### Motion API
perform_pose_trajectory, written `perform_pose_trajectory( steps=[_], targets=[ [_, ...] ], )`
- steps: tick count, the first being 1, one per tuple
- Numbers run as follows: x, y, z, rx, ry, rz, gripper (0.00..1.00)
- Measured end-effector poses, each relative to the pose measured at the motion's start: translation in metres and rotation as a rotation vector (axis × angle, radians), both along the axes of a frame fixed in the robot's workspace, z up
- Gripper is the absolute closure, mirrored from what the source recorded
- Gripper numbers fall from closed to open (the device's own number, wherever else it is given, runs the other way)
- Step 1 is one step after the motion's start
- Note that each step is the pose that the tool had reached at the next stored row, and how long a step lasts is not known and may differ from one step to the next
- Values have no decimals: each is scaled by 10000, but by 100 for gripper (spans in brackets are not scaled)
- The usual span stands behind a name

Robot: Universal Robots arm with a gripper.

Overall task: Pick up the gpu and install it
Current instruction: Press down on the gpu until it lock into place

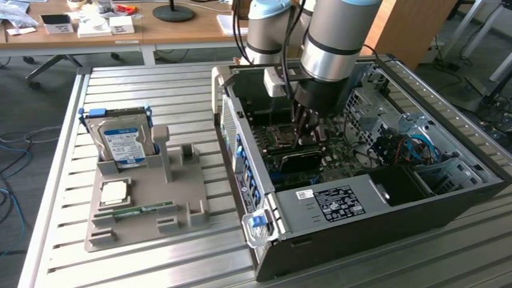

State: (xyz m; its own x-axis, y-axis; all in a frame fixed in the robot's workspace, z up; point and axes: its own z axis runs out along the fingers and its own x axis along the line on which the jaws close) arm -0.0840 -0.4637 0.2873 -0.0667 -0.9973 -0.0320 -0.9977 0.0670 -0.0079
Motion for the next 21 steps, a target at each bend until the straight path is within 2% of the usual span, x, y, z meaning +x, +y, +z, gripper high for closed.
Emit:
perform_pose_trajectory(
  steps=[5,13,16,21],
  targets=[
    [0,34,-11,0,0,0,89],
    [0,44,-137,1,0,0,89],
    [0,44,-137,-4,2,0,89],
    [1,74,-161,0,-1,1,89]
  ],
)
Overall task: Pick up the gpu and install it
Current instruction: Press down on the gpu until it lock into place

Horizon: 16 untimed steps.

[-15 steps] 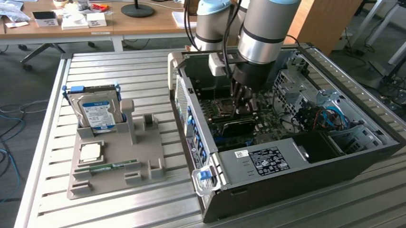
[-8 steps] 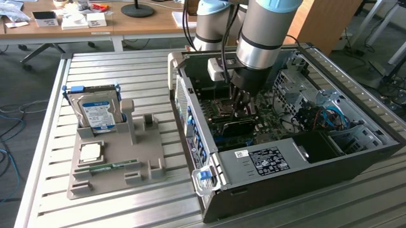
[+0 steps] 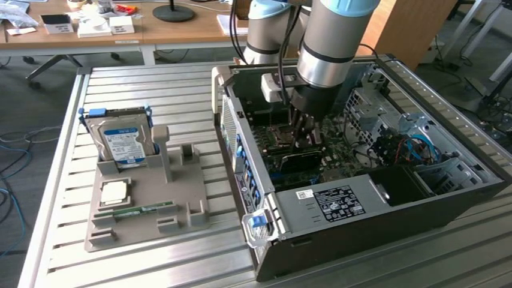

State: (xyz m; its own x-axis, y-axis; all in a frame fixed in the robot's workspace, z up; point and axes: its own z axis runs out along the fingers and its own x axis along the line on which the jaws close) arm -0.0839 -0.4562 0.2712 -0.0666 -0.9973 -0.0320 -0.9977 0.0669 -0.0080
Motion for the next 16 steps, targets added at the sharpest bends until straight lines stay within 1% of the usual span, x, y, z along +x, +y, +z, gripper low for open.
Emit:
perform_pose_trajectory(
  steps=[5,16],
  targets=[
    [0,6,-61,-2,1,0,89],
    [-1,6,-85,-5,2,-1,89]
  ],
)
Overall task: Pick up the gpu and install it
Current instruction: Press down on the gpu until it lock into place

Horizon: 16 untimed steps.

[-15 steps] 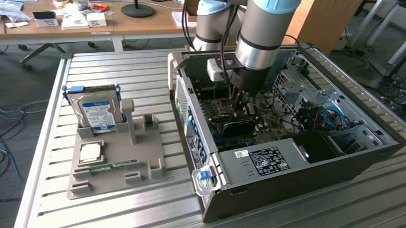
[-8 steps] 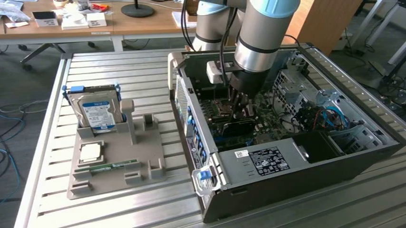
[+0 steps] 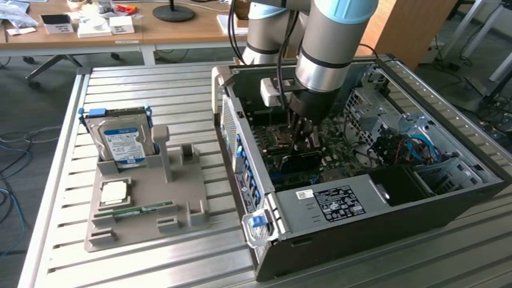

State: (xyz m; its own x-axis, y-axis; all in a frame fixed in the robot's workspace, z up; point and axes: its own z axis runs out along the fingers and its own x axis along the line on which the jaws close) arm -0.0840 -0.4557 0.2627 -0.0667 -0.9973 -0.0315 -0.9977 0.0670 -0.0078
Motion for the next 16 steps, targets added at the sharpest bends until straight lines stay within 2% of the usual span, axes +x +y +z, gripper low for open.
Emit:
perform_pose_trajectory(
  steps=[16],
  targets=[
    [-17,0,-22,2,-5,1,89]
  ],
)
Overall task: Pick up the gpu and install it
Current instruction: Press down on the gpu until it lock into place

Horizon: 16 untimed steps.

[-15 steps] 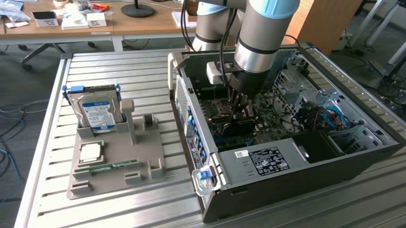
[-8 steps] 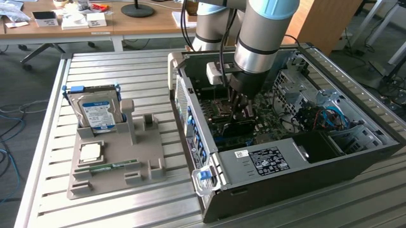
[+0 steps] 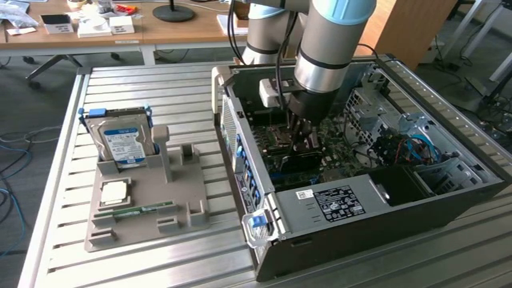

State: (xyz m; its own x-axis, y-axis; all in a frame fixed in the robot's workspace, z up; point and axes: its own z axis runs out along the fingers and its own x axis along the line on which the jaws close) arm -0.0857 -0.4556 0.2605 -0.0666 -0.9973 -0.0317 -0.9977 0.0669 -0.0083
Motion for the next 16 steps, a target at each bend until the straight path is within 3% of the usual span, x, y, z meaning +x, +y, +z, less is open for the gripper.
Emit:
perform_pose_trajectory(
  steps=[11,16],
  targets=[
    [0,1,2,10,-4,-2,89],
    [-1,1,117,3,-2,-2,89]
  ],
)
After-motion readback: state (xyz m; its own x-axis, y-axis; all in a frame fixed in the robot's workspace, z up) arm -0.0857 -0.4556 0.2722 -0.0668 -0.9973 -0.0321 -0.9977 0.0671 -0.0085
